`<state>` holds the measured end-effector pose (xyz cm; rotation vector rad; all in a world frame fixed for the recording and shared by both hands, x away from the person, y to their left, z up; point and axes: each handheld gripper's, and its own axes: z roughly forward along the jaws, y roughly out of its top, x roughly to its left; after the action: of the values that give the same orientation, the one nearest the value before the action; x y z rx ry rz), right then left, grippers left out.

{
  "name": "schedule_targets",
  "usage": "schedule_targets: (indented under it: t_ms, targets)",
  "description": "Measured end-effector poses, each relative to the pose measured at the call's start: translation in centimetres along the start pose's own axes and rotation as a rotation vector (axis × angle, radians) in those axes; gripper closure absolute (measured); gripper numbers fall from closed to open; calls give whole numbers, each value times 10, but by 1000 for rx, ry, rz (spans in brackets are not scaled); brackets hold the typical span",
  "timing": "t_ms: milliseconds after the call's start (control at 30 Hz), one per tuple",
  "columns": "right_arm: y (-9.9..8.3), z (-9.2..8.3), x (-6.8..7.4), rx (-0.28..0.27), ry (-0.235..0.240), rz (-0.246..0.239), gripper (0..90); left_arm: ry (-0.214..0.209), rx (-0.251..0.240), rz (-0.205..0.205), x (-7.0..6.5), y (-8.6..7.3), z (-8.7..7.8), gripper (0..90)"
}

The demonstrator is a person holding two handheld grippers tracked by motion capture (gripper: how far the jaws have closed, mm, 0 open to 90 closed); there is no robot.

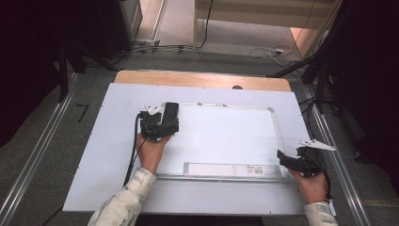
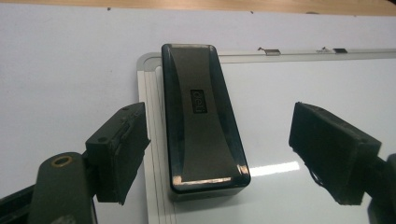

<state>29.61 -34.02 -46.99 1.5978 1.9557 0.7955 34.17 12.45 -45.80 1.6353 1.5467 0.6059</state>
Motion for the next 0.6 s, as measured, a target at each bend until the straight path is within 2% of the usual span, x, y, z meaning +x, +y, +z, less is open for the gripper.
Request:
schedule_targets:
  t_ms: [100,300,500,600]
  targets:
    - [0,-1,0,-4,0,4,141,35,-19,49,0,1,-8,188]
    - [0,-1,-1,-2,0,5,141,28,-8,52,7,-7,-18,188]
    - [0,-2,-1,-4,-1,6,141,30,-24,70,9,-12,-27,187]
    - [0,-2,-1,-4,-2,7,141,35,-24,64,13,-14,-29,178]
